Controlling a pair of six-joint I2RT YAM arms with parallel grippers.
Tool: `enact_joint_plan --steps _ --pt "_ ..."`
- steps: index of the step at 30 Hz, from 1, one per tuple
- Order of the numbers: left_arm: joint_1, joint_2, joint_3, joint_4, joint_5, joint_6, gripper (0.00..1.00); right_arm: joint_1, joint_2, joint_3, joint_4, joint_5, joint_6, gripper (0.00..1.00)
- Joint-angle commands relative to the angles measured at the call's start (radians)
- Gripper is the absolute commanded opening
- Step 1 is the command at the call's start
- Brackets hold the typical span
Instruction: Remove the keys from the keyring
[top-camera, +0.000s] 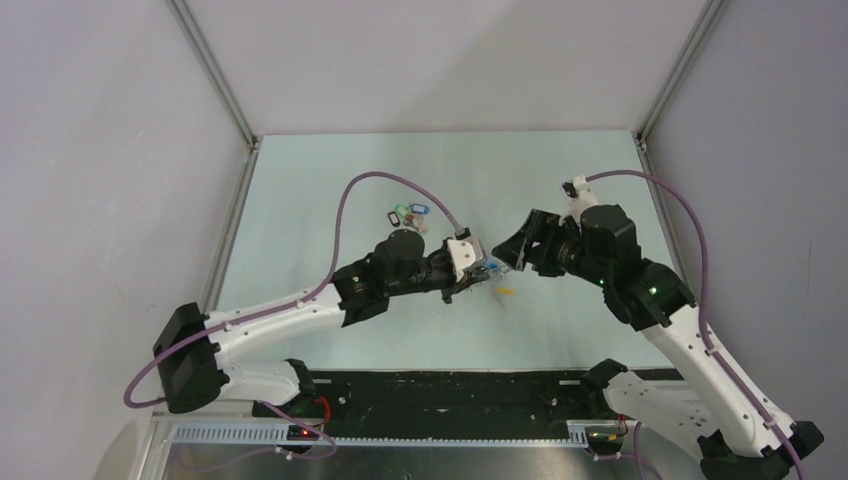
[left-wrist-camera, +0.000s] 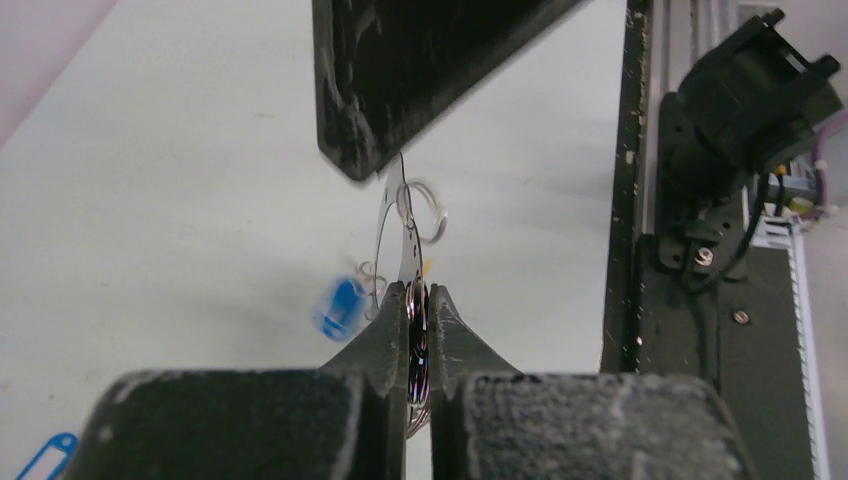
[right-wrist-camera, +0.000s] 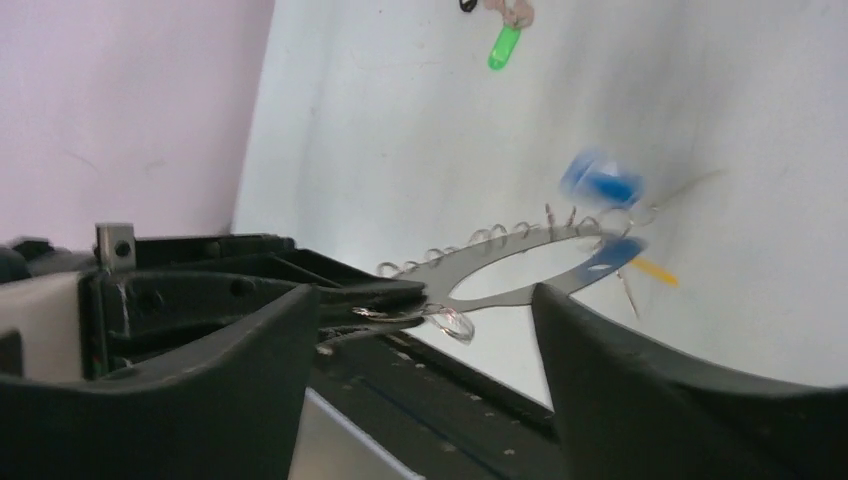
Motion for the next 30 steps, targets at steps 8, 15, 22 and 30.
enact_joint_plan --steps 8,15,22,30 --pt "0.009 -0.202 0.092 -0.248 0.044 0.042 0.00 -0.017 -0.220 -0.066 0.188 -0.186 -0.367 0.99" --pt "0.050 -0.190 0.210 -0.352 0.182 -0.008 0.00 0.017 -0.284 -0.196 0.453 -0.337 -0.600 0.99" --pt "0.109 -0.164 0.293 -0.396 0.346 -0.095 0.00 0.060 -0.200 -0.200 0.493 -0.431 -0.775 0.86" --pt "0.115 -0.194 0.309 -0.420 0.365 -0.092 0.00 0.110 -0.133 -0.200 0.513 -0.484 -0.819 0.26"
